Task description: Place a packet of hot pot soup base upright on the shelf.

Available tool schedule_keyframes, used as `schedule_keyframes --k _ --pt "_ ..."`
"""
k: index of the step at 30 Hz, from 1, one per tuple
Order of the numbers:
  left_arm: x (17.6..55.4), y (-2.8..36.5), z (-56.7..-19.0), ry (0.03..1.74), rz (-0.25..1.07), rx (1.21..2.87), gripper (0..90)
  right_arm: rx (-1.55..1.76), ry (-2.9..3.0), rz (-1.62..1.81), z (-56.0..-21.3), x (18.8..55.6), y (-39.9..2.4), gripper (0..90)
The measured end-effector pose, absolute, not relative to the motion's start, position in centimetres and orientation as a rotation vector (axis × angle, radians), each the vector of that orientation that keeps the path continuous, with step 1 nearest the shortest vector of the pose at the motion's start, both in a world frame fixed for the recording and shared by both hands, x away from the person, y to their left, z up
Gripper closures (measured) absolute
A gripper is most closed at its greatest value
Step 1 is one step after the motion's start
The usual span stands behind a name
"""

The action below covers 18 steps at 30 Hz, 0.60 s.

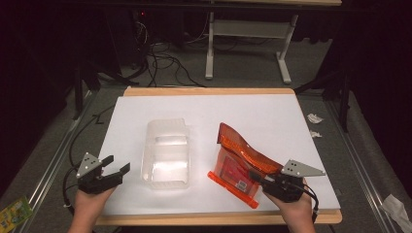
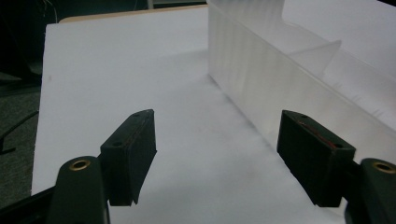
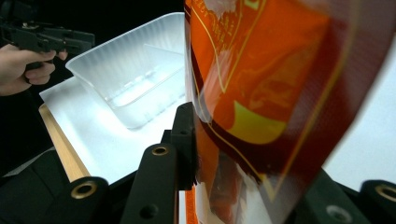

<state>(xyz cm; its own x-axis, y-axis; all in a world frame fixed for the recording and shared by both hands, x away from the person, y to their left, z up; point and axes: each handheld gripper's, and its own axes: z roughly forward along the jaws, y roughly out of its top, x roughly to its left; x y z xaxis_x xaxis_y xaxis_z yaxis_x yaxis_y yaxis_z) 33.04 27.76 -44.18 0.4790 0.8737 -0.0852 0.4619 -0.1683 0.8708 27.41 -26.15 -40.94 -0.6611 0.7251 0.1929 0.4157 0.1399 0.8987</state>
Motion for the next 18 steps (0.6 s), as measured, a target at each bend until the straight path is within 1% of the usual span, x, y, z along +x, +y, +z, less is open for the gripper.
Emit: schedule_keyframes --k 4,10,18 --pt "33.0 27.9 -44.1 1.125 0.552 1.779 28.3 1.111 2.128 1.532 -40.8 27.3 -26.0 72.4" --pt "32.9 27.5 -44.3 1.087 0.565 1.796 28.2 1.095 2.099 1.541 -40.3 27.1 -25.4 72.6" --pt "33.0 27.6 -44.3 1.093 0.564 1.798 27.7 1.097 2.037 1.56 -39.4 26.8 -25.1 72.7"
